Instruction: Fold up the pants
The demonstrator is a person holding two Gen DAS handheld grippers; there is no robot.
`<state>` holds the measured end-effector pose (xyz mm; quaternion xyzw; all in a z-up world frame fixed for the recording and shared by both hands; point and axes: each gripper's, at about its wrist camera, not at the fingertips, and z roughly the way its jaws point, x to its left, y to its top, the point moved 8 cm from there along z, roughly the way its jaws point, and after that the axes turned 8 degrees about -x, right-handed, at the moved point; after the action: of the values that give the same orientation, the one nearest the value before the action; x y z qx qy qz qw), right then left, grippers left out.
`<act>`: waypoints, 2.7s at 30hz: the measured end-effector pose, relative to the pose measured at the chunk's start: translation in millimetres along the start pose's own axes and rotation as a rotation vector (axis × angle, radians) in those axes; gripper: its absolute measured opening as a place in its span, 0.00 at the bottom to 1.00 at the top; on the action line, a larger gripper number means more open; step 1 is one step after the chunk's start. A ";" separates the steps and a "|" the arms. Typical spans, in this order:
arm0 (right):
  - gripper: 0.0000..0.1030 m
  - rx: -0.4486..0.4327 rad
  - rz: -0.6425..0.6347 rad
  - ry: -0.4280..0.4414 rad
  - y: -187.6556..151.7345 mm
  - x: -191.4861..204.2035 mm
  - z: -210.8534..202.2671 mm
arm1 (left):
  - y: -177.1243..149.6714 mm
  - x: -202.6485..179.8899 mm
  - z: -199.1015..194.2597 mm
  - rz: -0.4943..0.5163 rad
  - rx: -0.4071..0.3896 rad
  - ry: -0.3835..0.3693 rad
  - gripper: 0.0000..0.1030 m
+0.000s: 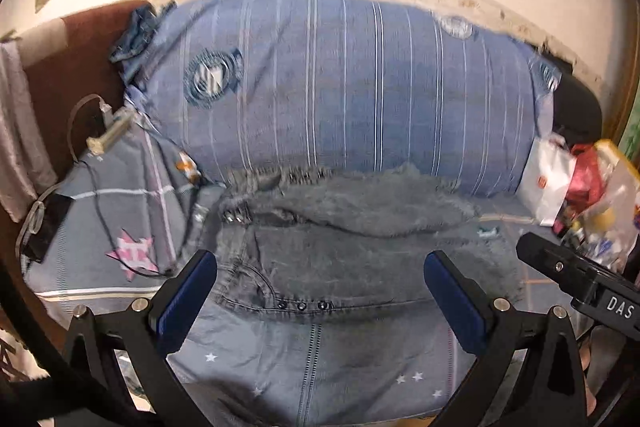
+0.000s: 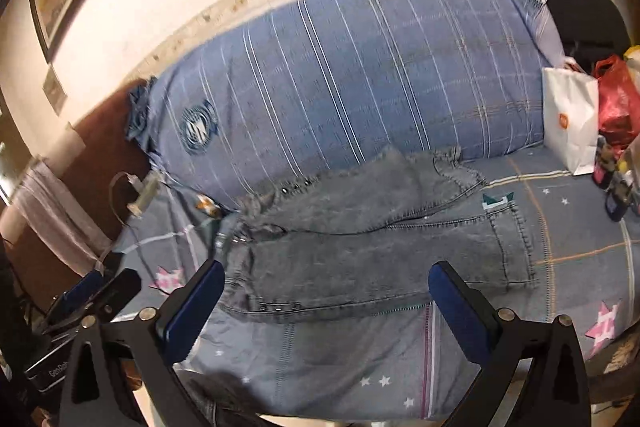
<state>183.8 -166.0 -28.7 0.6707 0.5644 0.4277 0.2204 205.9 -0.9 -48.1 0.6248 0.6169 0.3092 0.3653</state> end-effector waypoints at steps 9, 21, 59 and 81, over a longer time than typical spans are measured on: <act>1.00 -0.138 0.007 0.029 -27.3 -40.7 58.0 | -71.6 -2.2 103.6 0.080 0.016 0.123 1.00; 1.00 -0.110 -0.006 -0.011 -63.7 -71.9 91.9 | -94.2 -3.9 107.5 0.038 0.083 0.158 1.00; 0.86 0.126 0.245 -0.004 42.3 -157.0 176.1 | -3.4 -35.9 248.5 -0.095 0.254 -0.056 1.00; 0.34 0.269 0.558 -0.219 67.3 -268.8 420.3 | -13.8 -32.7 239.8 -0.333 0.345 -0.241 0.99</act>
<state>568.6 -359.4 -289.4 0.8647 0.3833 0.3184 0.0635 397.6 -51.8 -187.5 0.6000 0.7070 0.0585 0.3699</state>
